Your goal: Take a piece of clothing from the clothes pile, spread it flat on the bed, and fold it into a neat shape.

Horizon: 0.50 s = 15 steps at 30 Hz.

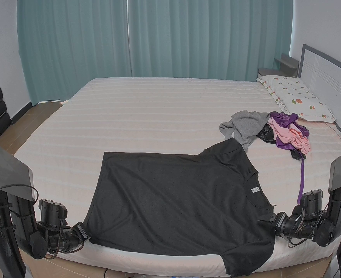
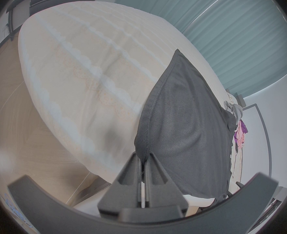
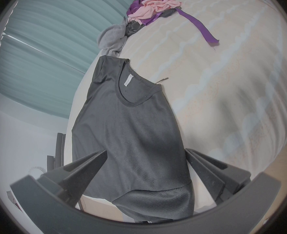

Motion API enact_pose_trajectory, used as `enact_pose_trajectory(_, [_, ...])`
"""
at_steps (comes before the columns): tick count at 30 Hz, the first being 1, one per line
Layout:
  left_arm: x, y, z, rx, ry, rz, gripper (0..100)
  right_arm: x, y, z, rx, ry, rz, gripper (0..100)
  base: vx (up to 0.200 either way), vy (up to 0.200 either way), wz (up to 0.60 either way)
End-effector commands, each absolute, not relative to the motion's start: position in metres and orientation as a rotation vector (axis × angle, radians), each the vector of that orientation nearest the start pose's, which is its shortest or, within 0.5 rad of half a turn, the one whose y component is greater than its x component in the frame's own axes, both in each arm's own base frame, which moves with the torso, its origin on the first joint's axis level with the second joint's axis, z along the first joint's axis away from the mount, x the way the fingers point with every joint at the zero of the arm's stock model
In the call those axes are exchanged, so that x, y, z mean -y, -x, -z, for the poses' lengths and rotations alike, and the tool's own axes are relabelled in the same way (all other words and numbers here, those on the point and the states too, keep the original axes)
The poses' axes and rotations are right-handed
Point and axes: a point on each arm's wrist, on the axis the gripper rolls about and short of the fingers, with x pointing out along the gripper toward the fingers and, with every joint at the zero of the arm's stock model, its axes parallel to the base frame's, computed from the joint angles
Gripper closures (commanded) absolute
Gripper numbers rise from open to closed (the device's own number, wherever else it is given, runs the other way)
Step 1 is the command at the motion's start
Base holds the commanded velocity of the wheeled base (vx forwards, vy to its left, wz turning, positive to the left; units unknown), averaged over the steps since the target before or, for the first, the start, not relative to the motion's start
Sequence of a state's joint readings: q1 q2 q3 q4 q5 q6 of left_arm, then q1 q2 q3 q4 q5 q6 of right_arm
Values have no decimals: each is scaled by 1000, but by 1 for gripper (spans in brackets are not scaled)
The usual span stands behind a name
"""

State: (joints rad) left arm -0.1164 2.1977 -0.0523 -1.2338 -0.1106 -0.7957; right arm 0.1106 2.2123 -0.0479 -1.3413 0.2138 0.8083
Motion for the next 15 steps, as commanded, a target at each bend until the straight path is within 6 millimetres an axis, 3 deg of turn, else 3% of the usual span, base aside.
enact_pose_trajectory(1, [27, -205, 26, -950, 732, -163, 100, -29, -211, 29, -938, -799, 58, 0, 0, 0, 0])
enact_pose_trajectory(3, [27, -205, 26, -949, 731, -161, 100, -28, -211, 29, -934, -800, 63, 0, 0, 0, 0])
enact_pose_trajectory(4, [27, -205, 26, -951, 731, -162, 100, -28, -211, 29, -935, -800, 64, 100, 0, 0, 0])
enact_pose_trajectory(15, [28, -203, 26, -957, 729, -162, 100, -24, -224, 19, -826, -795, 93, 100, 0, 0, 0])
